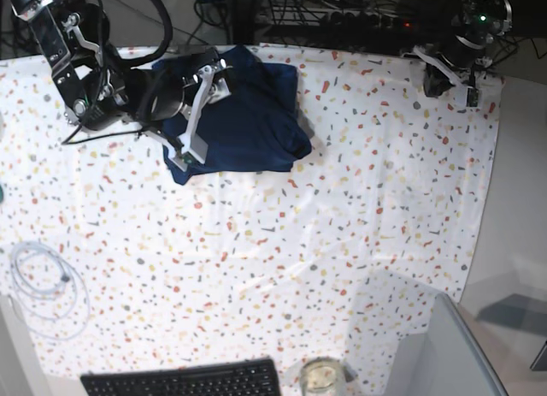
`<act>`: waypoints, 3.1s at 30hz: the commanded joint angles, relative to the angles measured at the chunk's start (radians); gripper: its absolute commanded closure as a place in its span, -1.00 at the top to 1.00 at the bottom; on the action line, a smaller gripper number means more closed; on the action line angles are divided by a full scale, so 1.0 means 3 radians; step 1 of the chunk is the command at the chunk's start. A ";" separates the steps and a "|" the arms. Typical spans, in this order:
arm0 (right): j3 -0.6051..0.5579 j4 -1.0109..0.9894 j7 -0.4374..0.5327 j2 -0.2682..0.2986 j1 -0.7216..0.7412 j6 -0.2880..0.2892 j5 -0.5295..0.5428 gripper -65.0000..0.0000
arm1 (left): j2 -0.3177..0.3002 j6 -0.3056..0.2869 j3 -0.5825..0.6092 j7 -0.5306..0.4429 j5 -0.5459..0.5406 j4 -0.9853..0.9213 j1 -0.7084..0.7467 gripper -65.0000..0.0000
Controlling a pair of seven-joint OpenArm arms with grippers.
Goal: Layout the t-shirt on the table in an organized manner, then fold the t-shirt properly
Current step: 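Smooth the folded shirt's edge with the right gripper, then pull the navy shirt bundle toward the right gripper's side and flatten it, then press the shirt's side edge straight with the right gripper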
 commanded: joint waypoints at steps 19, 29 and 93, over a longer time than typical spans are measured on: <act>-0.0470 -0.0454 0.0318 0.0005 0.0134 0.0004 0.0029 -0.09 | -0.0034 0.0001 -0.0020 -0.0056 -0.0031 0.0043 0.0025 -1.00; -0.0511 -0.0449 0.0292 -0.0154 0.0216 0.0004 0.0044 -0.77 | -0.0034 0.0001 -0.0020 -0.0056 -0.0031 0.0043 0.0020 -1.00; 0.0190 -0.0736 0.0246 -0.0016 0.0835 0.0004 0.0034 -0.94 | -0.0024 -0.0004 -0.0393 -0.0061 -0.0031 0.0048 0.0061 -1.00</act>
